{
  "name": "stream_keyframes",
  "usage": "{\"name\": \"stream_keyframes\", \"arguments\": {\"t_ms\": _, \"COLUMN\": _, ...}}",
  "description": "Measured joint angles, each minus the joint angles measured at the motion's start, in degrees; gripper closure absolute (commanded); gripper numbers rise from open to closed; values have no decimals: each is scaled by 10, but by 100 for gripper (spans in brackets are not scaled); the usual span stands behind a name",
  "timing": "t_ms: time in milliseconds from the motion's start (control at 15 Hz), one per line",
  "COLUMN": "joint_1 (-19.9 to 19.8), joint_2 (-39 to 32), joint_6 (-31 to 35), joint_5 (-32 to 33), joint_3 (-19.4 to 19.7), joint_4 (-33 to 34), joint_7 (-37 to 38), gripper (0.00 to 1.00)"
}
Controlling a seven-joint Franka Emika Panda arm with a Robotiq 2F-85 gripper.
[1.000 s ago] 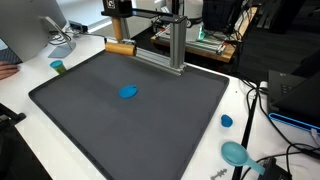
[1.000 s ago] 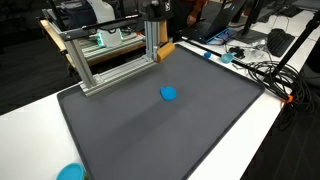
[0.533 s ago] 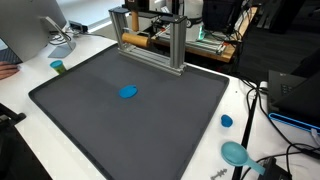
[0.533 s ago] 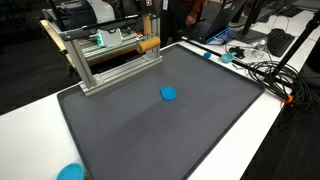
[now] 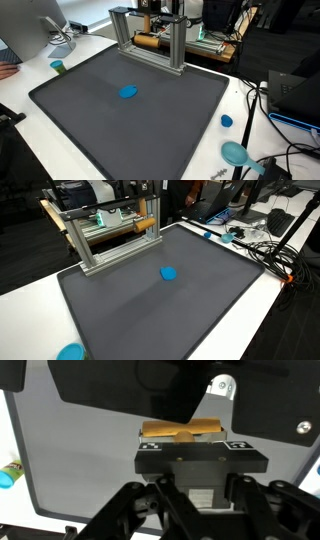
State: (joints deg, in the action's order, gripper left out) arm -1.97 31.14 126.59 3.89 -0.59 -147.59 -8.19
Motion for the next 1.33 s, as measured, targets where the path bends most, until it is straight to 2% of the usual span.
{"name": "stream_keyframes", "arguments": {"t_ms": 467, "joint_1": -4, "joint_2": 74, "joint_6": -11, "joint_5": 2, "joint_3": 0, "joint_4": -46, "joint_7": 28, "gripper": 78}}
{"name": "stream_keyframes", "arguments": {"t_ms": 1000, "joint_1": 30, "joint_2": 112, "joint_6": -63, "joint_5": 1, "joint_3": 0, "joint_4": -73, "joint_7": 25, "gripper": 78}}
{"name": "stream_keyframes", "arguments": {"t_ms": 1067, "joint_1": 31, "joint_2": 113, "joint_6": -66, "joint_5": 1, "joint_3": 0, "joint_4": -75, "joint_7": 25, "gripper": 28}}
{"name": "stream_keyframes", "arguments": {"t_ms": 1133, "joint_1": 31, "joint_2": 115, "joint_6": -68, "joint_5": 1, "joint_3": 0, "joint_4": -77, "joint_7": 25, "gripper": 27}}
{"name": "stream_keyframes", "arguments": {"t_ms": 1333, "joint_1": 29, "joint_2": 118, "joint_6": -68, "joint_5": 1, "joint_3": 3, "joint_4": -80, "joint_7": 27, "gripper": 8}}
